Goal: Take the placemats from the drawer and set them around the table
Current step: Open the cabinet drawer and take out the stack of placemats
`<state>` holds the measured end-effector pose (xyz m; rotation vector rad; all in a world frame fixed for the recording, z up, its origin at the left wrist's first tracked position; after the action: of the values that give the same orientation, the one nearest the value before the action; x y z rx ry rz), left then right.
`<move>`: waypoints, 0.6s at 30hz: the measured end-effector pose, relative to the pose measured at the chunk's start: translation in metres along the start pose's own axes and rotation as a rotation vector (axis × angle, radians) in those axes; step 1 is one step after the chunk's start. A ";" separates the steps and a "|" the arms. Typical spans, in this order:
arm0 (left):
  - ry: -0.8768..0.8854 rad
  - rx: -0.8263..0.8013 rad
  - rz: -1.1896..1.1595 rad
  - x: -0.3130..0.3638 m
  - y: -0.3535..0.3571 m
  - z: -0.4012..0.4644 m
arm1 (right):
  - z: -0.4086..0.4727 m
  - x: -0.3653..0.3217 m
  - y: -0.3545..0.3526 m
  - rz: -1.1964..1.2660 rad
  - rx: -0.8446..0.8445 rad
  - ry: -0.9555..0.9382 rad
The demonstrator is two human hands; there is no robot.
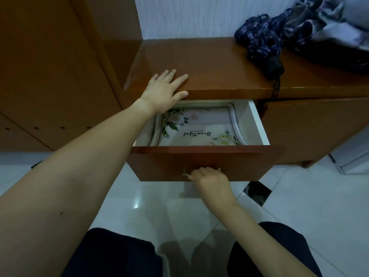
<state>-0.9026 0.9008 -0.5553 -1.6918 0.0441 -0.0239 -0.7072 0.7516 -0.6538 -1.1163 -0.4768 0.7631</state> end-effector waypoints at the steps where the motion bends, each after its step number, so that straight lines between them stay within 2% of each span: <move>1: -0.001 0.000 0.003 0.000 0.001 0.001 | -0.003 -0.001 0.000 0.000 -0.018 0.004; 18: -0.006 0.027 0.025 0.000 0.002 0.001 | -0.046 -0.021 -0.013 0.072 -0.225 0.041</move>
<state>-0.9028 0.9020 -0.5574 -1.6642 0.0604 -0.0003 -0.6856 0.7049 -0.6588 -1.3626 -0.4992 0.7603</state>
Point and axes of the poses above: each hand's wrist, its own z-axis towards the middle knuckle, its own y-axis out of the palm, x = y × z, the point moved 6 cm from there along z, towards the middle knuckle, and after that the axes turned 13 degrees about -x, right-handed, at the moved point
